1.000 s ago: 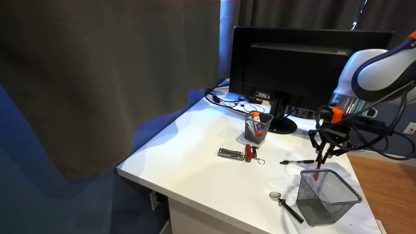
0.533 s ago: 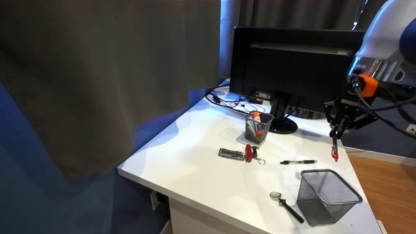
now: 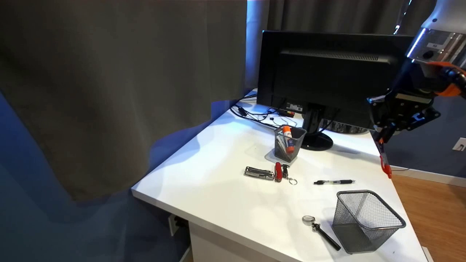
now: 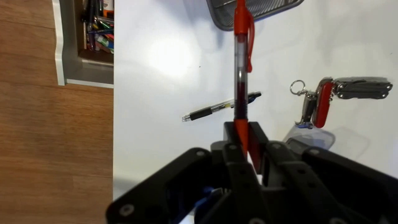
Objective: Correctly position the small bin, then place a pen in it
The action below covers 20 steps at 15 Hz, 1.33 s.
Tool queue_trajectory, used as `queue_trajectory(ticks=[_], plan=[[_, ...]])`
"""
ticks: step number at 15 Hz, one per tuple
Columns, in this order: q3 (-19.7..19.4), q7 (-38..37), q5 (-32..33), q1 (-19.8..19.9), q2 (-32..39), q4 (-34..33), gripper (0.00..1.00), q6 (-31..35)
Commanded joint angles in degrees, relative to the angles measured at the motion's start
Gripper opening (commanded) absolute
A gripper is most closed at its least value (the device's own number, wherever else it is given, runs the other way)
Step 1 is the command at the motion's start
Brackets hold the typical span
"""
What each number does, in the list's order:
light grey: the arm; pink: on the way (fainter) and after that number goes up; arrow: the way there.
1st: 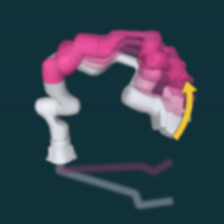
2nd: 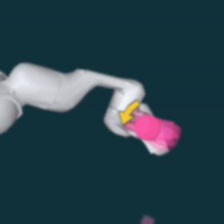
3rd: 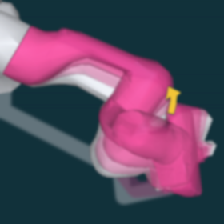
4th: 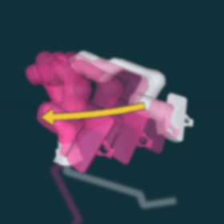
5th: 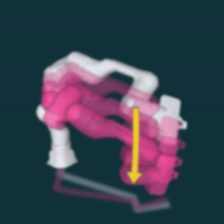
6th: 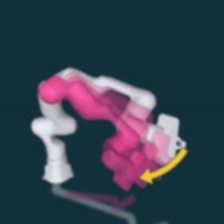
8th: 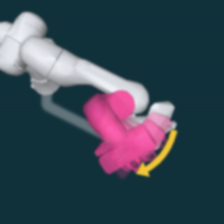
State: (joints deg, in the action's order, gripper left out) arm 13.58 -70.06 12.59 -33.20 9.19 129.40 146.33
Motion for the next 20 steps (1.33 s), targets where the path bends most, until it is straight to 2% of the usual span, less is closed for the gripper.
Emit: queue_trajectory(ticks=[1, 6, 13, 20], plan=[[1.55, -9.36, 7.54, -1.65, -0.61, 0.87, 0.03, -0.43], [1.99, -21.41, 14.16, -4.09, 1.94, -0.03, 0.03, -1.41], [0.37, -28.43, 19.09, -6.5, 6.4, -0.72, 0.03, -1.24], [-1.15, -35.2, 21.55, -10.58, 10.04, -3.49, 0.03, -3.59]])
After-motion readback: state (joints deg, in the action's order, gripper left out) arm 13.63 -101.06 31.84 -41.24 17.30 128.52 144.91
